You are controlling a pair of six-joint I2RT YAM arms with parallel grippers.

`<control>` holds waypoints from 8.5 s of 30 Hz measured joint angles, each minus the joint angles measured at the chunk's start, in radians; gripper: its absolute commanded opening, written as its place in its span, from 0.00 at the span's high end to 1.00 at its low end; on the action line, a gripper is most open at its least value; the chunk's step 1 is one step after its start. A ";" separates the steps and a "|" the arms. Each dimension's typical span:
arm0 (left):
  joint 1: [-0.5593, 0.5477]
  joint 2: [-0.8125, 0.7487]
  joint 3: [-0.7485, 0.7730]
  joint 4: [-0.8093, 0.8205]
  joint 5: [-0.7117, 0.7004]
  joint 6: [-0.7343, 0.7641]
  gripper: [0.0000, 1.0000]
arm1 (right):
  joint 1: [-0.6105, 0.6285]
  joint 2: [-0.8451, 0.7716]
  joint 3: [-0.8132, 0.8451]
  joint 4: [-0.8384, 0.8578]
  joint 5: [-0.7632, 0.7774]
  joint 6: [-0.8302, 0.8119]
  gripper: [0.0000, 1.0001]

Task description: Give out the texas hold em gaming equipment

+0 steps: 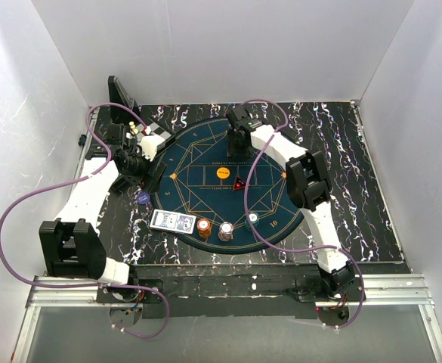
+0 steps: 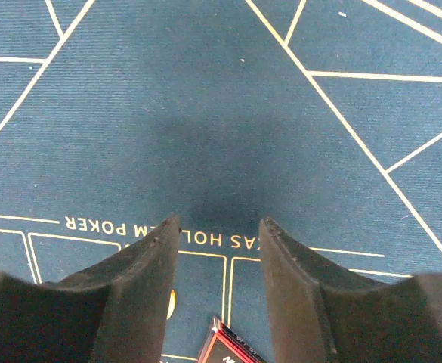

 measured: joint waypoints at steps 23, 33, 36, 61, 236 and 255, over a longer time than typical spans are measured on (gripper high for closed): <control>0.000 -0.035 0.051 -0.049 0.029 -0.004 0.02 | 0.196 -0.158 -0.235 0.069 0.046 -0.051 0.28; 0.000 -0.035 0.051 -0.045 0.032 -0.008 0.02 | 0.189 -0.127 -0.235 0.063 0.091 -0.029 0.44; 0.000 -0.035 0.051 -0.045 0.032 -0.008 0.02 | 0.183 -0.121 -0.228 0.061 0.100 -0.025 0.50; 0.000 -0.035 0.051 -0.042 0.021 -0.005 0.02 | -0.025 0.132 0.193 0.034 -0.021 0.016 0.22; 0.310 -0.157 0.012 -0.135 0.107 -0.188 0.02 | 0.456 0.161 0.277 -0.024 -0.106 -0.090 0.81; 0.312 -0.168 0.008 -0.136 0.172 -0.169 0.02 | 0.465 0.234 0.373 0.026 -0.129 -0.053 0.26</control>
